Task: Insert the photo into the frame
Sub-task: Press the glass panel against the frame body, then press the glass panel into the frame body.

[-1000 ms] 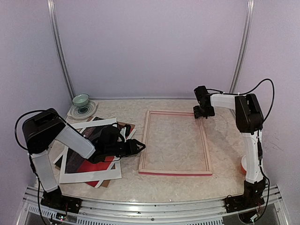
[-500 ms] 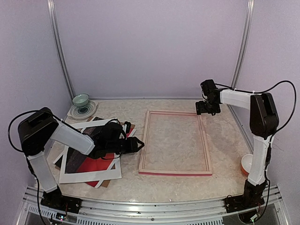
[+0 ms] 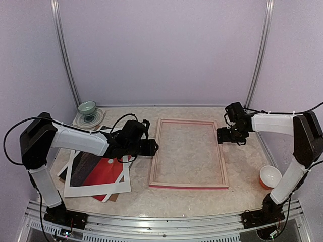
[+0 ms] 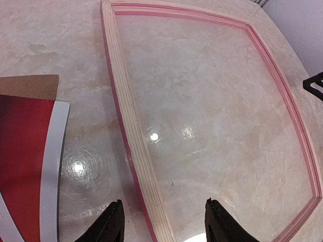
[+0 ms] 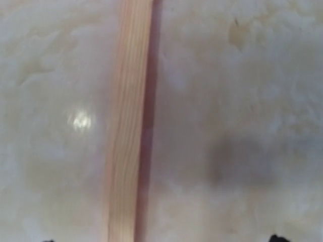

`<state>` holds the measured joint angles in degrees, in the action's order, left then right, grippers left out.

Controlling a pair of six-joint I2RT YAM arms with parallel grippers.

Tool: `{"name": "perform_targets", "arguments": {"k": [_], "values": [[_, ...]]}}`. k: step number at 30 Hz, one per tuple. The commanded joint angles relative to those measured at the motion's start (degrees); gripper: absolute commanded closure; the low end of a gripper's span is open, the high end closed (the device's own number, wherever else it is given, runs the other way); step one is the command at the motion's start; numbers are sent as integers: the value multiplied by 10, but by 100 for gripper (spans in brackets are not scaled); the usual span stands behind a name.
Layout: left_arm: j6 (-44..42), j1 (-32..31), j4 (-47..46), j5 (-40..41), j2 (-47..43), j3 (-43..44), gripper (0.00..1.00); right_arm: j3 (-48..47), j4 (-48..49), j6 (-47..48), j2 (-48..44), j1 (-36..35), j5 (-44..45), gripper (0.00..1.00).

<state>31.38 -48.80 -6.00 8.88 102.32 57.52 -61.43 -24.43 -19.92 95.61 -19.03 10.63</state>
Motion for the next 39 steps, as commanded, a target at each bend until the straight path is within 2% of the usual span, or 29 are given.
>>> {"name": "perform_targets", "arguments": {"k": [1,10,26,39], "values": [[-25,-9,46,16,45,37,46,33,37,-23,-41,-5,-17,7],[-30,-15,62,22,103,73,50,75,73,-42,-29,-5,-56,8],[-37,-29,106,55,131,95,55,71,85,-39,1,-5,-53,8],[-26,-30,56,32,111,72,55,60,123,-44,46,19,-124,9]]}}
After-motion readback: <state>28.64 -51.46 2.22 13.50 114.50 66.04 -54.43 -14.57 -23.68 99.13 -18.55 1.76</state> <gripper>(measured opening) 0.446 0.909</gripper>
